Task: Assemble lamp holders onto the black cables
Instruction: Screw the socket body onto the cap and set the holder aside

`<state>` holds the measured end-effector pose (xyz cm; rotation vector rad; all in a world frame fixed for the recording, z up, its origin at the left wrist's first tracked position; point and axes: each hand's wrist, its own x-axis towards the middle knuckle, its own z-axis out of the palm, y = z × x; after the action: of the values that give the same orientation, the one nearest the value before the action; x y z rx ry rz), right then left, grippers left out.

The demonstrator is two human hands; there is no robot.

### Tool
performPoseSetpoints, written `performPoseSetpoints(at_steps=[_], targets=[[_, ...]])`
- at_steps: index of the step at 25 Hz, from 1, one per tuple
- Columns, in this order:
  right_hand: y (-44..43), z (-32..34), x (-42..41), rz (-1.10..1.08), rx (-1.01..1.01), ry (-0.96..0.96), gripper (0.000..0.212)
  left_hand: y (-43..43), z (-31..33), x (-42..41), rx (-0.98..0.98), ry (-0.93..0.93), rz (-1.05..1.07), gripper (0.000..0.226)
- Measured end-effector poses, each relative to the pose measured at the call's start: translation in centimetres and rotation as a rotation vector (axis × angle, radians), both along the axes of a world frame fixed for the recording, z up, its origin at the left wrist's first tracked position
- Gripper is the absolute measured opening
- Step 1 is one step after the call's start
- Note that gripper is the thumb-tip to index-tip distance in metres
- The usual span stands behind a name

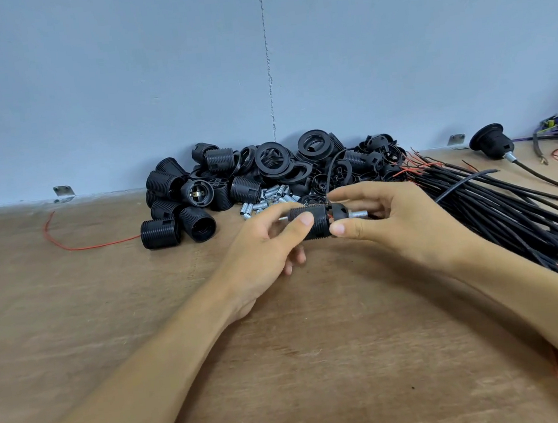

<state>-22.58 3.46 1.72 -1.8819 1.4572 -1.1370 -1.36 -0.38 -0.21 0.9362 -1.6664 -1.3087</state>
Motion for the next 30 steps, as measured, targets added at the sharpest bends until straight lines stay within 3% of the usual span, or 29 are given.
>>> performPoseSetpoints(at_steps=[5,9,16,23,30], targets=[[0.0,-0.1,-0.5,0.010,-0.069,0.304,0.043,-0.1,-0.1,0.2,-0.028,-0.043,-0.022,0.036],[0.0,-0.8,-0.4,0.052,-0.025,0.179,0.043,-0.1,-0.4,0.5,-0.066,-0.103,0.003,0.043],[0.2,-0.3,-0.6,0.114,-0.051,0.160,0.036,-0.3,-0.9,0.6,-0.063,-0.063,-0.012,0.043],[0.4,-0.1,-0.6,0.079,-0.096,0.234,0.033,-0.4,-1.0,0.6,-0.034,-0.024,-0.028,0.046],[0.5,0.2,-0.5,0.090,-0.162,0.260,0.038,-0.5,-0.4,0.8,0.069,0.092,-0.113,0.034]])
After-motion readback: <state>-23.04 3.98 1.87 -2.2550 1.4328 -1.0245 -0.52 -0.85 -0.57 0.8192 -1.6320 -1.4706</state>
